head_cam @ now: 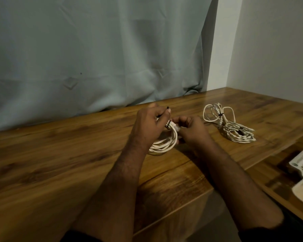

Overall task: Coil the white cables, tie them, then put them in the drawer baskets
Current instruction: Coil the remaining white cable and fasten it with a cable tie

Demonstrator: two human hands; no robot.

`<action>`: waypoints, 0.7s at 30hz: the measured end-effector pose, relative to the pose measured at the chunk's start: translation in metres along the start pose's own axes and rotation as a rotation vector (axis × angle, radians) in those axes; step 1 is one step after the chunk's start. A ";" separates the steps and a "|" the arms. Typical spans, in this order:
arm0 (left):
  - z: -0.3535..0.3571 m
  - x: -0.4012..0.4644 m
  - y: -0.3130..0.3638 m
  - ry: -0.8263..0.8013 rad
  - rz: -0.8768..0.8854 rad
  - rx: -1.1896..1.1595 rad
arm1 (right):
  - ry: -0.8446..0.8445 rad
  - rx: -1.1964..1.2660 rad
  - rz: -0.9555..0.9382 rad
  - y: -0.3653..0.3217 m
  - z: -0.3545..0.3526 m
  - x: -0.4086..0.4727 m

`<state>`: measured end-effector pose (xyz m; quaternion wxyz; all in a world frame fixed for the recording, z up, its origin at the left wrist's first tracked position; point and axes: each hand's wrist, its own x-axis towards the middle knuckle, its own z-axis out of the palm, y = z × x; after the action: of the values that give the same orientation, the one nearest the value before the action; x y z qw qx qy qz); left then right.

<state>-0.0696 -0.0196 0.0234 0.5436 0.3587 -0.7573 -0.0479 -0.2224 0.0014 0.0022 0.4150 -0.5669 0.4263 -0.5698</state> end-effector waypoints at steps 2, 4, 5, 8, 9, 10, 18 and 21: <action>0.000 0.001 0.002 0.037 -0.010 -0.024 | 0.018 -0.033 0.000 0.001 0.002 0.001; 0.001 0.002 0.003 0.022 -0.036 -0.054 | 0.047 -0.039 0.011 0.001 0.000 0.002; 0.002 0.002 0.002 -0.007 -0.064 -0.069 | 0.061 -0.045 0.017 0.002 -0.001 0.002; 0.003 0.001 0.003 -0.088 -0.151 -0.094 | 0.095 -0.088 0.026 0.006 -0.004 0.003; 0.003 0.001 0.004 -0.101 -0.161 -0.095 | 0.102 -0.109 0.021 0.008 -0.004 0.004; 0.002 0.001 0.006 -0.108 -0.167 -0.098 | 0.108 -0.134 0.016 0.010 -0.005 0.005; -0.002 0.004 0.000 0.062 -0.341 -0.096 | 0.243 -0.344 -0.527 -0.007 0.002 -0.001; -0.008 0.006 -0.003 0.172 -0.421 -0.095 | 0.043 -0.504 -0.743 -0.013 0.011 -0.015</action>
<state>-0.0626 -0.0228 0.0297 0.6005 0.4856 -0.6134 -0.1650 -0.2115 0.0195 0.0106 0.0223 -0.7529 0.3277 -0.5703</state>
